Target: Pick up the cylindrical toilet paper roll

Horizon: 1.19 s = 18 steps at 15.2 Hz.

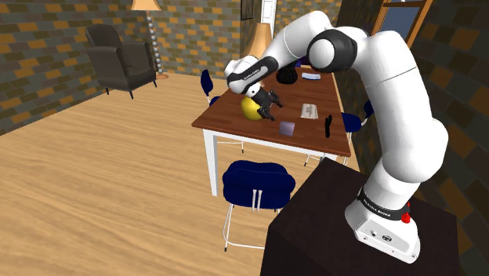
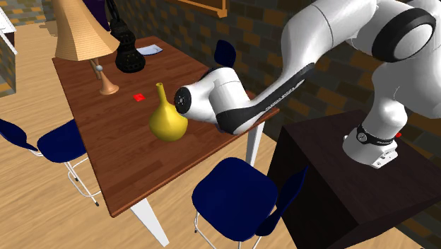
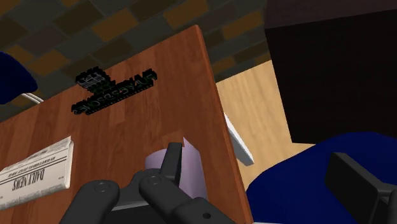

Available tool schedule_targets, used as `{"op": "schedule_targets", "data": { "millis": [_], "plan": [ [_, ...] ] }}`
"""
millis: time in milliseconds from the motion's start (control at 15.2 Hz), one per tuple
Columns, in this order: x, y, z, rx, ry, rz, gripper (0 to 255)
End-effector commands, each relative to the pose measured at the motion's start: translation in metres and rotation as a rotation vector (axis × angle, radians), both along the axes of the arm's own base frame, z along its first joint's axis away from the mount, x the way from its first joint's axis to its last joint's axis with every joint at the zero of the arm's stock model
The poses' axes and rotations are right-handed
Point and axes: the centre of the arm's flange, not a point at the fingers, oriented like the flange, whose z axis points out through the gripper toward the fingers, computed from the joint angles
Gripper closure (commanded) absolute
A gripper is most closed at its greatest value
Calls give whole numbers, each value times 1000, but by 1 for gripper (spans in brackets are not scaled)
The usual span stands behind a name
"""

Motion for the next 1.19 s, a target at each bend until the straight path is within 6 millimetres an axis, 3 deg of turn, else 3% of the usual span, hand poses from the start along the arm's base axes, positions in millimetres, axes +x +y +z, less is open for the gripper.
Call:
{"op": "schedule_targets", "data": {
  "millis": [0, 528, 1122],
  "plan": [
    [11, -17, -23, -36, 51, 6, 0],
    [43, -85, -120, -170, 248, 29, 0],
    [43, -87, -162, -174, 253, 29, 0]
  ]
}}
